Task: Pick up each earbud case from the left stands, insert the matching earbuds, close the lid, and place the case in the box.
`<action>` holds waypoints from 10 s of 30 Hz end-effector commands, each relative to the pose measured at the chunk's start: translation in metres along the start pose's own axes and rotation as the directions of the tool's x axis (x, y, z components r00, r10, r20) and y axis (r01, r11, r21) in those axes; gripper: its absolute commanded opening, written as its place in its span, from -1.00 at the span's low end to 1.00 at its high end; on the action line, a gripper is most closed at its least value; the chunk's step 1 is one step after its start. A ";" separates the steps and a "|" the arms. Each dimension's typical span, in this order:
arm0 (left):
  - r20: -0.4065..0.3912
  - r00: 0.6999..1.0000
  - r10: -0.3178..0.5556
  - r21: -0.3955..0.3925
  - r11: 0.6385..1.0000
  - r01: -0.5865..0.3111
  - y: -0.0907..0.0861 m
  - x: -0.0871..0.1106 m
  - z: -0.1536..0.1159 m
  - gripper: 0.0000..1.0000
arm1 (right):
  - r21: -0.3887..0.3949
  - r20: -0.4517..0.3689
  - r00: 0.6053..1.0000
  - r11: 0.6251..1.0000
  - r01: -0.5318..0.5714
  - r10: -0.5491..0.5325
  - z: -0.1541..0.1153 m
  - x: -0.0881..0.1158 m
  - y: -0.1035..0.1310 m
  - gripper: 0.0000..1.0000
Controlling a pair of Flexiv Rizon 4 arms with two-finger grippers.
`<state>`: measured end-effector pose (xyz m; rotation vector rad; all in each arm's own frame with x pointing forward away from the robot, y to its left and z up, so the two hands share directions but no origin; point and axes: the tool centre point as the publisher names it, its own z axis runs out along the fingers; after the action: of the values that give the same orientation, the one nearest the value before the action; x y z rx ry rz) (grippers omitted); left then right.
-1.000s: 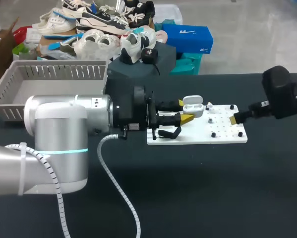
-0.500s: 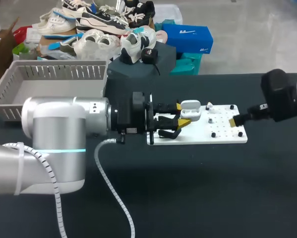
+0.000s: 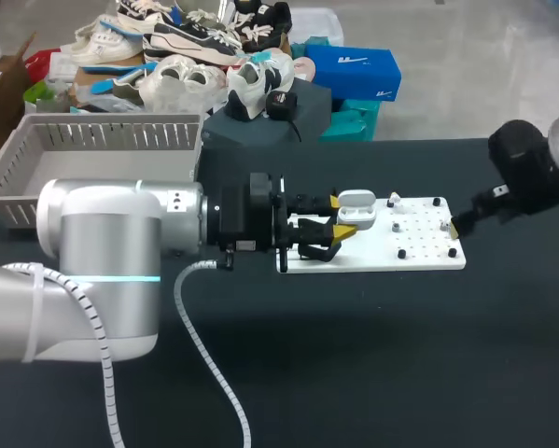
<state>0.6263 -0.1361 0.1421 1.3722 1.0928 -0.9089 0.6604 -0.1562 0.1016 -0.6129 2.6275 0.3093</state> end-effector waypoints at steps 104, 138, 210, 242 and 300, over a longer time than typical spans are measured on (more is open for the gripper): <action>0.002 1.000 0.002 -0.008 1.000 -0.002 -0.002 0.000 0.000 -1.00 | 0.126 -0.291 0.947 0.975 0.183 -0.140 0.101 -0.029 -0.040 -0.21; 0.002 1.000 0.002 -0.008 1.000 -0.002 -0.002 0.000 0.000 -1.00 | 0.118 -0.293 0.949 0.980 0.159 -0.118 0.103 -0.028 -0.047 -0.58; 0.002 1.000 0.002 -0.008 1.000 -0.002 -0.002 0.000 0.000 -1.00 | 0.486 -0.276 0.674 0.705 -0.517 0.685 -0.023 -0.008 0.055 -1.00; 0.002 1.000 0.002 -0.008 1.000 -0.002 -0.002 0.000 0.000 -1.00 | 0.499 0.041 0.216 0.167 -0.850 0.976 -0.084 -0.049 0.170 -1.00; 0.002 1.000 0.002 -0.008 1.000 -0.002 -0.002 0.000 0.000 -1.00 | 0.440 0.095 0.291 0.222 -0.870 0.952 -0.047 -0.060 0.193 -1.00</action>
<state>0.6250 -0.1358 0.1424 1.3691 1.0939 -0.9065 0.6102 0.0254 0.1936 1.2786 2.7769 -0.0797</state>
